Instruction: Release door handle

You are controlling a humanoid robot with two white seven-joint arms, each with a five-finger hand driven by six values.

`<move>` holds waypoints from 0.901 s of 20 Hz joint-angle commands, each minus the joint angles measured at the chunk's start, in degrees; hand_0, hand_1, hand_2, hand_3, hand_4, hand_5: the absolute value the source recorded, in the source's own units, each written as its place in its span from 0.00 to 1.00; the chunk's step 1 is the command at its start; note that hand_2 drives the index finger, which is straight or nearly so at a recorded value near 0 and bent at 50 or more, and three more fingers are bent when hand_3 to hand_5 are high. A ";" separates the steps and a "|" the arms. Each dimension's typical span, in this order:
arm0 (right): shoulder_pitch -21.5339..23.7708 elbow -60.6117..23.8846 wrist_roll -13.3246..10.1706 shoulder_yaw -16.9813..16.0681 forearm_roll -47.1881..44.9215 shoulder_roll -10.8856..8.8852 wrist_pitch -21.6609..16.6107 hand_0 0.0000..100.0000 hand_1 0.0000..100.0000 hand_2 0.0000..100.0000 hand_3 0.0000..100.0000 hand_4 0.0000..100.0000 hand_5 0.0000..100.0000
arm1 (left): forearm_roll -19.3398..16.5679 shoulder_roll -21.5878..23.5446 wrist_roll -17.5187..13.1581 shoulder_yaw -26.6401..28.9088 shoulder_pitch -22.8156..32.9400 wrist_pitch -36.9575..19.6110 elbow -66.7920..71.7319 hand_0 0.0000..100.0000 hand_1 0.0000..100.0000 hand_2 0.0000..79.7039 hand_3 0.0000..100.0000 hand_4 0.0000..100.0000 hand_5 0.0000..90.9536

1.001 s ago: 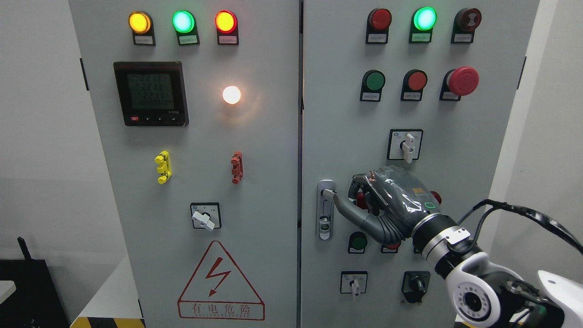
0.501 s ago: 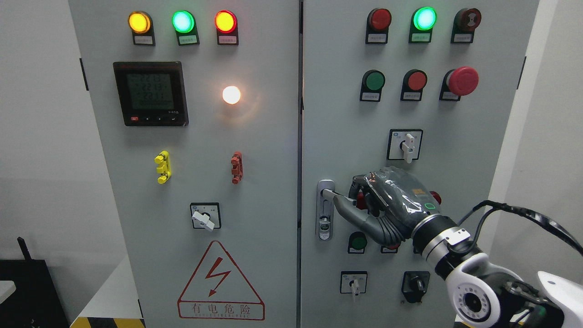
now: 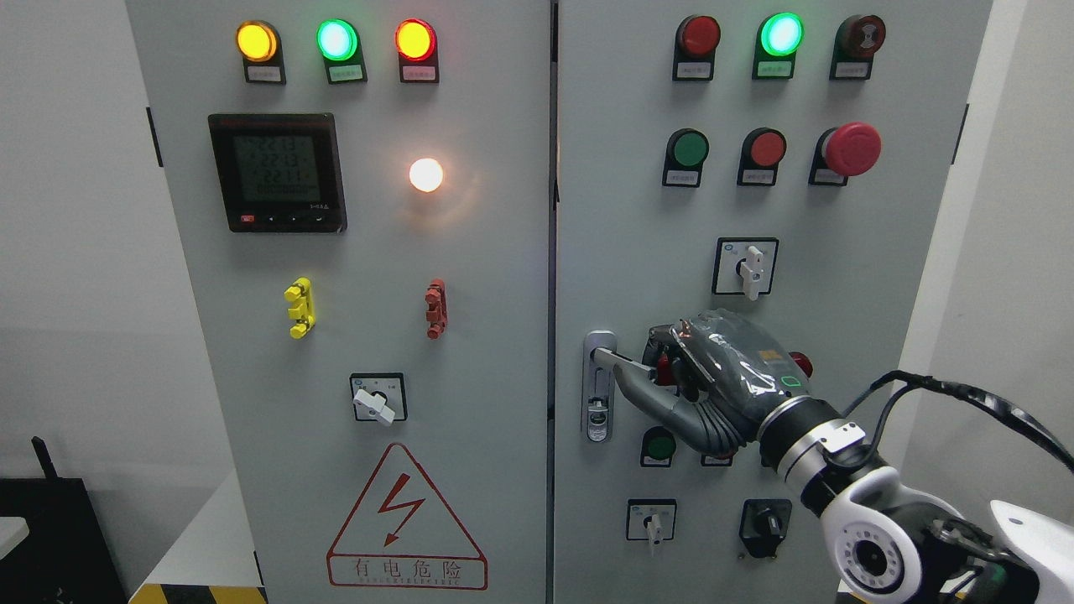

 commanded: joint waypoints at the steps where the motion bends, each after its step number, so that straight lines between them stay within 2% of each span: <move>1: 0.02 -0.06 -0.01 -0.09 0.06 0.01 -0.01 0.48 0.06 0.67 1.00 1.00 1.00 | 0.00 0.00 0.05 0.00 1.76 -0.02 -1.76 0.12 0.39 0.00 0.00 0.00 0.00; 18: 0.11 -0.41 -0.53 -0.27 0.06 0.01 -0.10 0.49 0.07 0.70 1.00 1.00 1.00 | 0.00 0.00 0.05 0.00 1.76 -0.02 -1.76 0.12 0.39 0.00 0.00 0.00 0.00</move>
